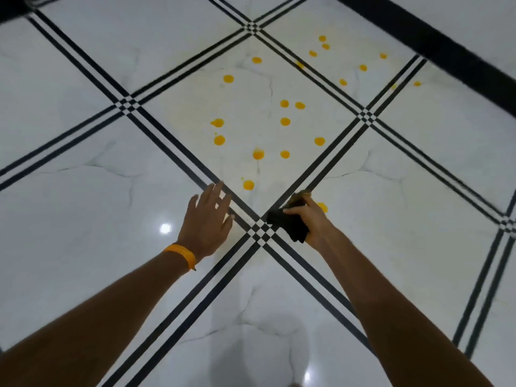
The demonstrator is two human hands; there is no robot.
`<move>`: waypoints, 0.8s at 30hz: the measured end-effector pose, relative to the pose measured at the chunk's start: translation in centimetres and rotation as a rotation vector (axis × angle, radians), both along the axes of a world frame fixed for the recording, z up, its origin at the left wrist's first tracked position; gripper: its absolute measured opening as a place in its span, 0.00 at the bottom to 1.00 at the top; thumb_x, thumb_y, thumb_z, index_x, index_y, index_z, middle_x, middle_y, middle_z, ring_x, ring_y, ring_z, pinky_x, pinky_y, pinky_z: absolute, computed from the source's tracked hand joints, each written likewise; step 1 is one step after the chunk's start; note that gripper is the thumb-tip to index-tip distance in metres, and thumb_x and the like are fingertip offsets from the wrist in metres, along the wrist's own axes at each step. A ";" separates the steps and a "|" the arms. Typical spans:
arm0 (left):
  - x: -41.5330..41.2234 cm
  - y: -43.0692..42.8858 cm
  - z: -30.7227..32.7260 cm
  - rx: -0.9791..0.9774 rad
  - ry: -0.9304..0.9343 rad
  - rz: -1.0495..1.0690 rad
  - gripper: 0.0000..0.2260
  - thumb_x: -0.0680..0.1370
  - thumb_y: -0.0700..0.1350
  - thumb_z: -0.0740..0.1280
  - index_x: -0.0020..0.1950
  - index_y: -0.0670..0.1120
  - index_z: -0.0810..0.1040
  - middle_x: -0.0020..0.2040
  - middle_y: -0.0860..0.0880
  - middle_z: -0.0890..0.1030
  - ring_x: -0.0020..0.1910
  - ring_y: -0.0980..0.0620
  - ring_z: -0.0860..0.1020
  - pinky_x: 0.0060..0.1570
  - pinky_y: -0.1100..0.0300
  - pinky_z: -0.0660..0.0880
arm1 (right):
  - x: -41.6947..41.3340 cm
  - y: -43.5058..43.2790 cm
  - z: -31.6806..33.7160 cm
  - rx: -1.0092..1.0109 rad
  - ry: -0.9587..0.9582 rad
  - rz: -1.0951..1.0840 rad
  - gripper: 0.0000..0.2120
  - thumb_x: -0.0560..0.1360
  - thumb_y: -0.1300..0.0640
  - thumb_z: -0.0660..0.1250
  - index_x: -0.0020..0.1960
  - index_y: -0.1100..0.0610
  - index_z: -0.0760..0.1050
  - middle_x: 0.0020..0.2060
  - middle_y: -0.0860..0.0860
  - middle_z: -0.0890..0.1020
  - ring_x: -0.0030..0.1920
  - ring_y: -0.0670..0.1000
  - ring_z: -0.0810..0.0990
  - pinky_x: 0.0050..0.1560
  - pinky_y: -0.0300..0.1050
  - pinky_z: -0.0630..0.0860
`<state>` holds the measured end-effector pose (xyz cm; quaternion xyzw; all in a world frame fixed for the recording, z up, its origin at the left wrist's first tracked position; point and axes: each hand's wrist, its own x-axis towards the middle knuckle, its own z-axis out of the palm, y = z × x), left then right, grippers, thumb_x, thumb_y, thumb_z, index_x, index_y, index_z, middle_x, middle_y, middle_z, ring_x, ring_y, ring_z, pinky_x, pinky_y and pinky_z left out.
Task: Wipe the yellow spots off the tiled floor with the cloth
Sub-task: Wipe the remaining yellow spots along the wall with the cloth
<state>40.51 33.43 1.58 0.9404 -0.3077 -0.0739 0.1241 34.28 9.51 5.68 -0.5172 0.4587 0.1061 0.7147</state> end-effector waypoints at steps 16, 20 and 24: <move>9.0 -1.5 -13.5 0.016 -0.081 0.146 0.25 0.81 0.53 0.60 0.74 0.41 0.65 0.77 0.39 0.63 0.76 0.39 0.60 0.69 0.33 0.60 | -1.2 -0.2 -12.8 -0.921 0.248 0.344 0.24 0.76 0.51 0.69 0.69 0.55 0.67 0.58 0.58 0.76 0.54 0.58 0.77 0.46 0.49 0.76; 11.4 -1.5 -13.5 -0.011 -0.144 0.062 0.25 0.81 0.51 0.59 0.74 0.39 0.64 0.77 0.38 0.63 0.77 0.39 0.59 0.73 0.36 0.57 | 1.5 0.7 -14.1 -1.467 0.065 0.494 0.21 0.80 0.49 0.61 0.68 0.60 0.71 0.65 0.60 0.73 0.65 0.62 0.71 0.57 0.55 0.73; 12.2 -2.3 -13.4 -0.074 -0.129 0.046 0.25 0.82 0.48 0.58 0.75 0.37 0.63 0.78 0.38 0.61 0.78 0.39 0.57 0.75 0.40 0.56 | 2.3 3.8 -18.7 -1.416 -0.010 0.656 0.31 0.82 0.47 0.45 0.79 0.63 0.61 0.78 0.61 0.63 0.79 0.61 0.60 0.79 0.58 0.57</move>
